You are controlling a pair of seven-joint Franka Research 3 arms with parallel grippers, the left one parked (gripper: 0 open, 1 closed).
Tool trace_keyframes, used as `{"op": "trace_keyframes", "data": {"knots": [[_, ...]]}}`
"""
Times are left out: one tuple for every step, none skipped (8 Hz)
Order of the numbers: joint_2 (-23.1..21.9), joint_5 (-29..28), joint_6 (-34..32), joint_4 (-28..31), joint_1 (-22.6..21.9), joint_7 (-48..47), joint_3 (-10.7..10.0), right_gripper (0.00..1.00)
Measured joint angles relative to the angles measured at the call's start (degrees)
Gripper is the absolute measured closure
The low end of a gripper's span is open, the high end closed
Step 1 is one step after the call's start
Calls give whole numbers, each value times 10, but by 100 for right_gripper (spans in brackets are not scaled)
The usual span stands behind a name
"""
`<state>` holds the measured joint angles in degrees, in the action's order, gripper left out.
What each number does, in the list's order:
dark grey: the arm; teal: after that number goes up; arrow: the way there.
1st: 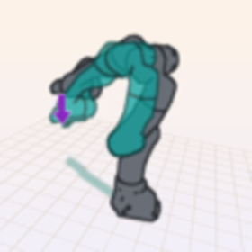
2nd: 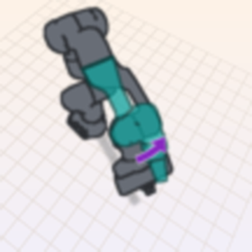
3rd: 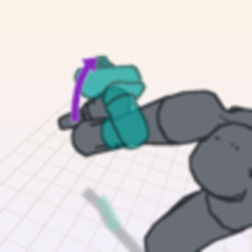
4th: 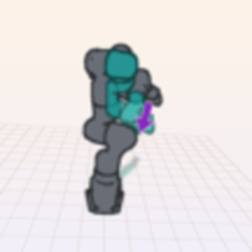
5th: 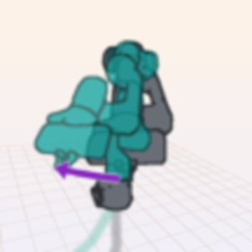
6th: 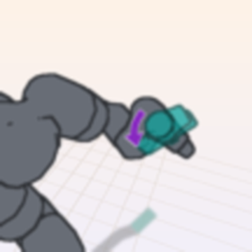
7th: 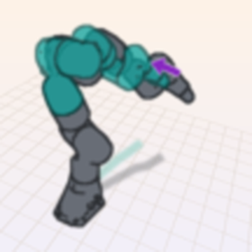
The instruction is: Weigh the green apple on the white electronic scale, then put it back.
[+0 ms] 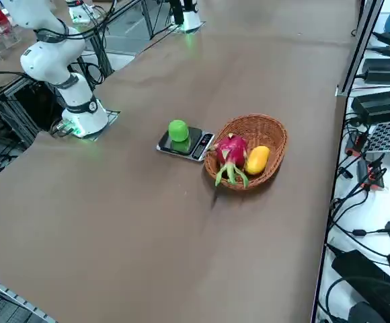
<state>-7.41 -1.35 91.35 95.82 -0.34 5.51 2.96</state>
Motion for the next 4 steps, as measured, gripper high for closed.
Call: {"op": "trace_keyframes", "data": {"knots": [[0, 0, 0, 0, 0, 0, 0, 0], [2, 0, -2, 2, 0, 0, 0, 0], [6, 0, 0, 10, 0, 0, 0, 0], [11, 0, 15, 30, 0, 0, 0, 0]]}}
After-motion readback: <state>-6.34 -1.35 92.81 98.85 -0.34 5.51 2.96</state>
